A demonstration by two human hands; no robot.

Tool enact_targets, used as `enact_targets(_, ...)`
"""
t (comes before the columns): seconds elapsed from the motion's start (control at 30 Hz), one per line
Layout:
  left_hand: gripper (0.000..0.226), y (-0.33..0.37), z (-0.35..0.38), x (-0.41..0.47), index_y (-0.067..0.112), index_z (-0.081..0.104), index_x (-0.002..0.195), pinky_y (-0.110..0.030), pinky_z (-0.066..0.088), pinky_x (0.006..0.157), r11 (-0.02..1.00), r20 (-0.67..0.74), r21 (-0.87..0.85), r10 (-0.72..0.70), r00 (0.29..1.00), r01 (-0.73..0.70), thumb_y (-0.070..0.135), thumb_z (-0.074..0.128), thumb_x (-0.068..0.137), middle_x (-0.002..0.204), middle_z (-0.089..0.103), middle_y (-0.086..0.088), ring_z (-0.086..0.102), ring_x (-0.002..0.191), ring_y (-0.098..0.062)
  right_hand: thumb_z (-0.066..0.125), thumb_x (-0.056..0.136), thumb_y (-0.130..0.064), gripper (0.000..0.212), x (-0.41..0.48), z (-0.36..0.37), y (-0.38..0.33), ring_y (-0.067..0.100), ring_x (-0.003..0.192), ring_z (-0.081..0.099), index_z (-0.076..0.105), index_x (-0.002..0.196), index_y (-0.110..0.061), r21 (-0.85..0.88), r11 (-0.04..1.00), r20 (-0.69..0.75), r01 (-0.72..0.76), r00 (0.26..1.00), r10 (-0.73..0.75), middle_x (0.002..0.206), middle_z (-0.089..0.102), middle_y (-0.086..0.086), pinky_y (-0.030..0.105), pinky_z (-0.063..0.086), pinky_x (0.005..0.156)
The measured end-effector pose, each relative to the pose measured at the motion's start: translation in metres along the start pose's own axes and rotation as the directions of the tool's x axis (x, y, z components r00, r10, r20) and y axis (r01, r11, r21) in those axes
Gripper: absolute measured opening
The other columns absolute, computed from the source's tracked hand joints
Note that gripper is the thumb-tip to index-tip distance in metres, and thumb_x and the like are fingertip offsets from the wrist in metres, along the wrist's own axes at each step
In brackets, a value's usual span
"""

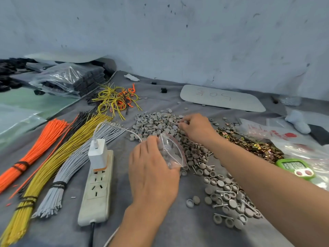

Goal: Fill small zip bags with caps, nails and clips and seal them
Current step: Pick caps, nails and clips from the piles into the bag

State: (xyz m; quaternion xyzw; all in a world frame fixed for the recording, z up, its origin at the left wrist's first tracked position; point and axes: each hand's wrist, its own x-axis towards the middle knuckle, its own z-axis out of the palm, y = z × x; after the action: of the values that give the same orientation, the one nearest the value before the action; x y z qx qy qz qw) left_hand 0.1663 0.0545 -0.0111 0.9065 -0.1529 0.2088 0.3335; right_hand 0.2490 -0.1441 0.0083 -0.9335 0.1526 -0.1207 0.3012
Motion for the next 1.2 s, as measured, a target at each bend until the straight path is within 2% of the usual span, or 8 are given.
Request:
enact_targets(0.27, 0.05, 0.004, 0.01, -0.005, 0.025, 0.048, 0.116, -0.039, 0.042, 0.103, 0.986, 0.1, 0.076, 0.14, 0.985, -0.148, 0.039, 0.075, 0.076, 0.114, 0.057, 0.005, 0.051, 0.109, -0.021, 0.068, 0.097, -0.043, 0.026, -0.04, -0.029, 0.021, 0.008, 0.037, 0.048, 0.08, 0.1, -0.02, 0.289, 0.93, -0.026, -0.227, 0.969, 0.245, 0.05, 0.064, -0.001, 0.023, 0.037, 0.047)
enact_targets(0.33, 0.05, 0.006, 0.013, -0.009, 0.025, 0.048, 0.116, -0.038, 0.041, 0.102, 0.983, 0.108, 0.098, 0.142, 0.984, -0.153, 0.04, 0.075, 0.077, 0.114, 0.057, 0.005, 0.052, 0.108, -0.021, 0.068, 0.099, -0.033, 0.024, -0.06, -0.036, 0.026, 0.01, 0.037, 0.039, 0.077, 0.108, -0.013, 0.655, 0.658, 0.098, -0.372, 0.905, 0.413, 0.054, 0.061, 0.001, 0.022, 0.032, 0.039)
enact_targets(0.4, 0.053, 0.008, 0.017, -0.014, 0.024, 0.049, 0.119, -0.038, 0.041, 0.102, 0.98, 0.127, 0.129, 0.136, 0.982, -0.153, 0.039, 0.076, 0.076, 0.116, 0.058, 0.002, 0.053, 0.109, -0.023, 0.066, 0.099, -0.025, 0.025, -0.091, -0.044, 0.032, 0.008, 0.042, 0.038, 0.072, 0.113, -0.005, 0.885, 0.174, 0.318, -0.432, 0.834, 0.452, 0.062, 0.059, 0.002, 0.021, 0.032, 0.037)
enact_targets(0.47, 0.053, 0.013, 0.02, -0.019, 0.022, 0.051, 0.118, -0.038, 0.041, 0.101, 0.971, 0.157, 0.139, 0.172, 0.973, -0.194, 0.033, 0.077, 0.072, 0.114, 0.059, 0.0, 0.053, 0.108, -0.025, 0.063, 0.097, -0.021, 0.029, -0.125, -0.051, 0.038, 0.008, 0.046, 0.041, 0.069, 0.119, -0.003, 0.89, -0.174, 0.456, -0.423, 0.798, 0.395, 0.071, 0.06, 0.005, 0.021, 0.033, 0.038)
enact_targets(0.57, 0.064, 0.021, 0.025, -0.023, 0.016, 0.057, 0.118, -0.043, 0.044, 0.102, 0.95, 0.181, 0.149, 0.246, 0.952, -0.274, 0.026, 0.086, 0.061, 0.111, 0.063, -0.004, 0.057, 0.105, -0.028, 0.054, 0.101, -0.024, 0.035, -0.166, -0.06, 0.04, 0.016, 0.059, 0.051, 0.068, 0.123, -0.001, 0.831, -0.428, 0.511, -0.356, 0.792, 0.334, 0.085, 0.064, 0.014, 0.026, 0.04, 0.049)
enact_targets(0.77, 0.044, 0.03, 0.032, -0.033, 0.019, 0.053, 0.118, -0.037, 0.039, 0.1, 0.938, 0.175, 0.141, 0.291, 0.941, -0.316, 0.034, 0.073, 0.082, 0.11, 0.062, 0.001, 0.055, 0.103, -0.022, 0.049, 0.093, -0.003, 0.037, -0.188, -0.071, 0.034, 0.049, 0.121, 0.059, 0.069, 0.115, 0.019, 0.811, -0.497, 0.467, -0.309, 0.853, 0.232, 0.123, 0.064, 0.04, 0.055, 0.053, 0.101)
enact_targets(0.97, 0.049, 0.035, 0.033, -0.038, 0.023, 0.047, 0.124, -0.036, 0.038, 0.106, 0.953, 0.252, 0.13, 0.236, 0.939, -0.274, 0.037, 0.073, 0.085, 0.116, 0.059, 0.004, 0.052, 0.111, -0.02, 0.038, 0.076, 0.019, 0.052, -0.189, -0.069, 0.051, 0.048, 0.121, 0.059, 0.068, 0.119, 0.014, 0.858, -0.434, 0.418, -0.273, 0.864, 0.282, 0.128, 0.062, 0.035, 0.053, 0.056, 0.093)
enact_targets(1.2, 0.042, 0.043, 0.034, -0.032, 0.021, 0.051, 0.116, -0.04, 0.043, 0.095, 0.964, 0.208, 0.086, 0.228, 0.951, -0.25, 0.034, 0.069, 0.08, 0.1, 0.052, 0.007, 0.043, 0.092, -0.016, 0.047, 0.089, 0.021, 0.036, -0.176, -0.071, 0.067, 0.046, 0.104, 0.072, 0.07, 0.115, 0.012, 0.879, -0.309, 0.454, -0.362, 0.835, 0.312, 0.114, 0.071, 0.034, 0.048, 0.065, 0.08)
